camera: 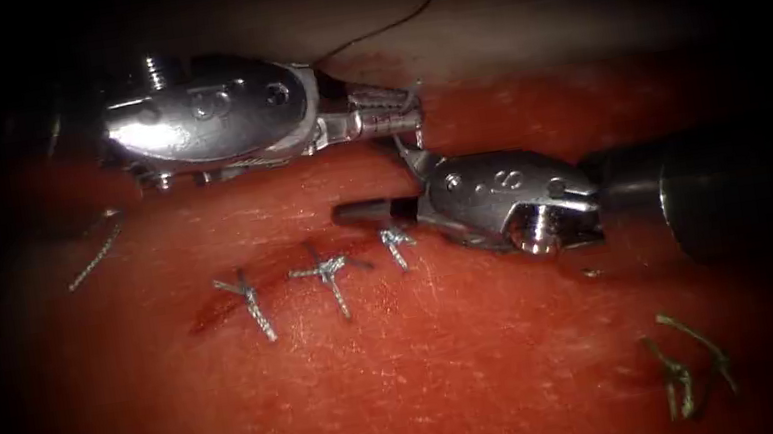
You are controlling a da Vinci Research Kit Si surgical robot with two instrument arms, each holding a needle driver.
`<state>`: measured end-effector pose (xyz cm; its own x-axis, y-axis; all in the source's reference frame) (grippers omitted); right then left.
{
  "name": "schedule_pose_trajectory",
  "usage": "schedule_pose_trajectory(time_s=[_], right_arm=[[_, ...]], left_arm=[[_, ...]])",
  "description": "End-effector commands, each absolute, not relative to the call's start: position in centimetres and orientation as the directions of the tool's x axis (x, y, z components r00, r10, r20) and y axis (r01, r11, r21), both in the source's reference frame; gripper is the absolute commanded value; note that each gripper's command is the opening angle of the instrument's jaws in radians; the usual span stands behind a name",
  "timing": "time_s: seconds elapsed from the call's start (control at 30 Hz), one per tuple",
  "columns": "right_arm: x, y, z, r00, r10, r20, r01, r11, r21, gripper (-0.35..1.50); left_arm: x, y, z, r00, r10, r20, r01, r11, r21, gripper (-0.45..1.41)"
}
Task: Wound Closure
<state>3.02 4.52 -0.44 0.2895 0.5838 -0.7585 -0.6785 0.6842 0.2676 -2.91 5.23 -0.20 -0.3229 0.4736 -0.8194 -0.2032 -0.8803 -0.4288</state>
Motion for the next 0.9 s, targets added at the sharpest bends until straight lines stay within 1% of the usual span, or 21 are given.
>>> schedule_pose_trajectory(time_s=[0.03,0.07,0.1,0.13,0.17,0.2,0.3,0.4,0.5,0.53,0.6,0.7,0.77,0.8,0.9], right_arm=[[3.08,4.48,-0.39,0.288,0.584,-0.759,-0.676,0.686,0.270,1.19],[3.09,4.48,-0.38,0.291,0.584,-0.758,-0.676,0.686,0.270,1.11],[3.09,4.47,-0.38,0.291,0.583,-0.758,-0.675,0.687,0.270,0.98],[3.09,4.46,-0.38,0.289,0.582,-0.760,-0.662,0.695,0.281,0.66],[3.08,4.45,-0.38,0.288,0.579,-0.763,-0.635,0.711,0.300,-0.01],[3.05,4.43,-0.40,0.291,0.569,-0.769,-0.613,0.728,0.307,-0.35],[3.04,4.47,-0.46,0.299,0.569,-0.766,-0.620,0.726,0.297,-0.35],[3.05,4.49,-0.45,0.279,0.561,-0.780,-0.625,0.722,0.296,-0.35],[3.05,4.49,-0.44,0.259,0.550,-0.794,-0.669,0.695,0.264,1.11],[3.03,4.50,-0.45,0.258,0.551,-0.794,-0.684,0.685,0.253,1.34],[2.92,4.50,-0.51,0.260,0.557,-0.789,-0.702,0.670,0.242,1.48],[2.73,4.50,-0.60,0.258,0.561,-0.787,-0.705,0.666,0.244,1.48],[2.61,4.49,-0.64,0.256,0.560,-0.788,-0.714,0.659,0.237,1.48],[2.48,4.49,-0.67,0.257,0.561,-0.787,-0.727,0.648,0.225,1.48],[2.34,4.48,-0.67,0.255,0.567,-0.783,-0.749,0.629,0.211,1.48]], left_arm=[[-2.96,5.19,-0.14,-0.323,0.474,-0.819,-0.202,-0.880,-0.430,-0.35],[-2.97,5.19,-0.14,-0.323,0.474,-0.819,-0.202,-0.880,-0.430,-0.35],[-2.97,5.19,-0.14,-0.323,0.474,-0.819,-0.202,-0.880,-0.430,-0.35],[-2.97,5.19,-0.14,-0.322,0.474,-0.819,-0.199,-0.880,-0.431,-0.35],[-2.97,5.19,-0.15,-0.322,0.474,-0.819,-0.199,-0.880,-0.431,-0.35],[-2.97,5.18,-0.15,-0.322,0.474,-0.819,-0.199,-0.880,-0.431,-0.35],[-2.97,5.18,-0.15,-0.322,0.474,-0.819,-0.199,-0.880,-0.431,-0.35],[-2.95,5.18,-0.15,-0.322,0.474,-0.820,-0.197,-0.880,-0.431,-0.35],[-2.87,5.21,-0.14,-0.320,0.474,-0.820,-0.190,-0.880,-0.434,-0.35],[-2.84,5.23,-0.14,-0.320,0.474,-0.820,-0.188,-0.880,-0.436,-0.35],[-2.70,5.30,-0.10,-0.319,0.475,-0.820,-0.203,-0.879,-0.431,-0.35],[-2.52,5.35,-0.01,-0.389,0.471,-0.792,-0.221,-0.882,-0.416,-0.35],[-2.41,5.38,0.09,-0.479,0.463,-0.746,-0.272,-0.886,-0.376,-0.35],[-2.28,5.39,0.18,-0.534,0.457,-0.711,-0.310,-0.889,-0.338,-0.35],[-2.08,5.37,0.38,-0.592,0.406,-0.697,-0.290,-0.913,-0.286,-0.35]])
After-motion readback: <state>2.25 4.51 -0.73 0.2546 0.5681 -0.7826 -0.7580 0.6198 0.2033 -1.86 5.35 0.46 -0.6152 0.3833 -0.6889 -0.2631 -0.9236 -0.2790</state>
